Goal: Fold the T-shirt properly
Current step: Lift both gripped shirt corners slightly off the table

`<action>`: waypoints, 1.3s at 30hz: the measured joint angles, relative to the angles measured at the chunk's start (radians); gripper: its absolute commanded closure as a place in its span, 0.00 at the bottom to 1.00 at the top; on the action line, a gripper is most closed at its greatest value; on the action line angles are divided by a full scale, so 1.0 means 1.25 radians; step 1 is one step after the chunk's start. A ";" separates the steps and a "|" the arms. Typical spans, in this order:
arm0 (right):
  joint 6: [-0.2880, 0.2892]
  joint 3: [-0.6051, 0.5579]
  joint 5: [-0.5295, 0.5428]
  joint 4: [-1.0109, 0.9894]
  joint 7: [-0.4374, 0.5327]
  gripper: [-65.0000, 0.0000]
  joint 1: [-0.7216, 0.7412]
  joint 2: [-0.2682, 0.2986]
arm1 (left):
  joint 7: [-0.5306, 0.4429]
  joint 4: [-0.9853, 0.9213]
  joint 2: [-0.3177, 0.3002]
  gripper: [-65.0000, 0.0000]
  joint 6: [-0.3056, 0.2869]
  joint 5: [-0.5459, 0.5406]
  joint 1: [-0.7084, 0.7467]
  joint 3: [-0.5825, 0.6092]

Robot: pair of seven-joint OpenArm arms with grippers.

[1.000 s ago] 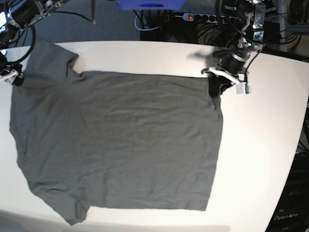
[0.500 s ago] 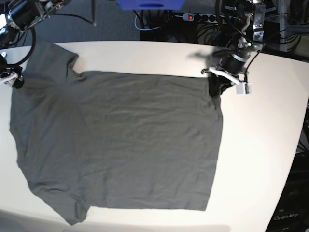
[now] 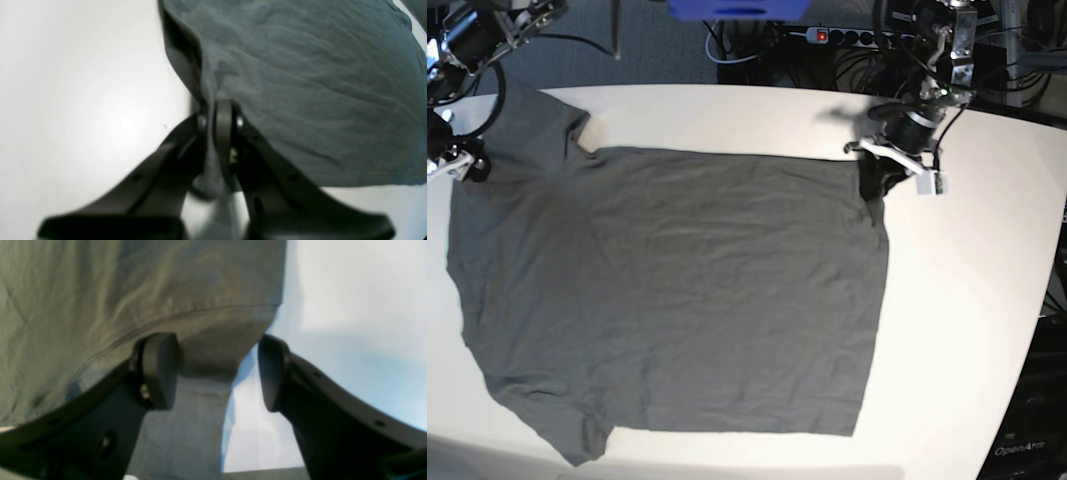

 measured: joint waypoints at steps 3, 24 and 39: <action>0.000 0.000 0.000 0.000 0.000 0.44 0.000 -0.001 | 0.000 0.000 0.000 0.96 0.000 0.000 0.000 0.000; 0.000 -0.046 0.000 0.001 -0.005 0.99 0.000 0.028 | 0.017 0.002 0.002 0.96 -0.015 -0.002 0.002 -0.029; 0.001 -0.052 0.006 0.107 -0.012 0.98 0.017 0.020 | 0.098 0.058 0.004 0.96 0.014 0.017 0.006 -0.065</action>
